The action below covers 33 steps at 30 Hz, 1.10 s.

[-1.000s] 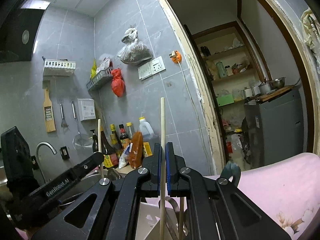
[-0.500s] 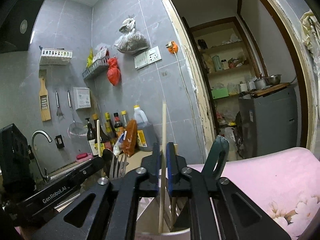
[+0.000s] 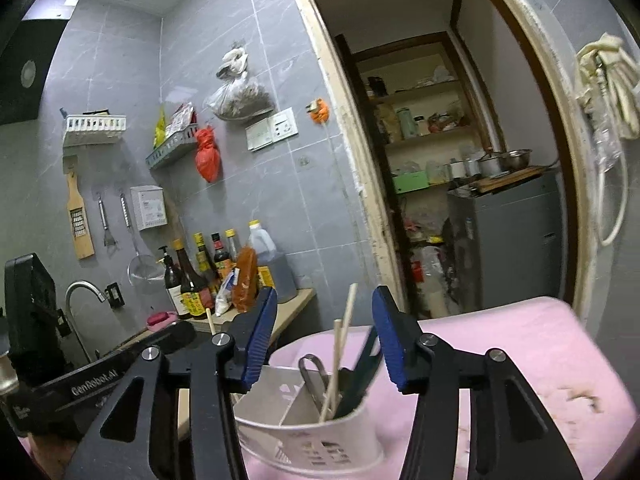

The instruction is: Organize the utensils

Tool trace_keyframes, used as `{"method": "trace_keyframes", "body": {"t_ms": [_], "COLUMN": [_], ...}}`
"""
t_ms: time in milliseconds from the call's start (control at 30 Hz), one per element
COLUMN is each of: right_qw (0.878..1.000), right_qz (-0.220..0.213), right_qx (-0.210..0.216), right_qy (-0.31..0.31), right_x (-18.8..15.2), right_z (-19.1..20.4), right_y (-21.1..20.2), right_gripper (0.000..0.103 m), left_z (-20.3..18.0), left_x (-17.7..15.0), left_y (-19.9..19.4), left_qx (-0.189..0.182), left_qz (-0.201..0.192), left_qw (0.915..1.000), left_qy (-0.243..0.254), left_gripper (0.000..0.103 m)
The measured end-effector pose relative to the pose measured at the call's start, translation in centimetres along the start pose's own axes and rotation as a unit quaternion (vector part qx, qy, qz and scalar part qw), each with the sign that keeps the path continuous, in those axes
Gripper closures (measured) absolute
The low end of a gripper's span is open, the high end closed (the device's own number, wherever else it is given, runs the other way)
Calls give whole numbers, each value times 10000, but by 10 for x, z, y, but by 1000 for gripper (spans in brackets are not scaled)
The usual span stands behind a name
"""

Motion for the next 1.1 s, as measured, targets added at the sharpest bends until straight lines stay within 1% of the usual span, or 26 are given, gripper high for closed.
{"method": "trace_keyframes", "body": {"t_ms": [67,100,133,167,233,267,400,433,533,633,733,867,1100], "right_qw": [9999,9997,9995,9994,9987,9984,9968,9962,9946,9931,9909,9890,9887], "right_qz": [-10,-13,-2,1,41,71,207,263,442,601,757,902,892], "right_qx": [-148,-228,-306,-353,-508,-559,-768,-827,-941,-1005,-1109,-1167,-1188], "right_qy": [8,5,-15,-34,-71,-62,-6,11,22,85,18,-108,-205], "right_x": [10,15,19,22,27,29,30,29,22,10,-6,-24,-36], "right_z": [-3,-5,-6,-8,-13,-15,-25,-26,-31,-35,-35,-34,-29], "right_y": [-18,-29,-39,-49,-70,-79,-122,-133,-162,-187,-213,-241,-277], "right_gripper": [46,45,42,39,33,30,22,20,13,11,2,2,2], "left_z": [-8,-14,-18,-23,-32,-38,-60,-65,-76,-84,-90,-92,-93], "left_x": [6,9,11,13,15,15,8,6,-4,-18,-35,-58,-81], "left_y": [-12,-21,-28,-36,-49,-58,-91,-99,-121,-141,-161,-183,-211], "left_qx": [-7,-3,11,17,37,50,144,188,263,369,456,552,746], "left_qz": [18,5,-14,-26,0,25,136,161,269,435,535,693,669], "left_qw": [10000,10000,10000,10000,10000,10000,9998,9997,9992,9982,9973,9959,9947], "left_qy": [-23,-36,-39,-34,-29,-27,55,70,125,192,226,176,226], "left_gripper": [55,47,41,38,23,21,3,1,0,0,0,0,0]}}
Point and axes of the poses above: each gripper's, at about its wrist camera, not at the fingertips, and y roughly the way its jaws point, z to its left, x to its top, the point moved 3 cm from there along y, roughly the way its jaws point, and after that the axes turned 5 degrees about y, right-handed, at the moved point
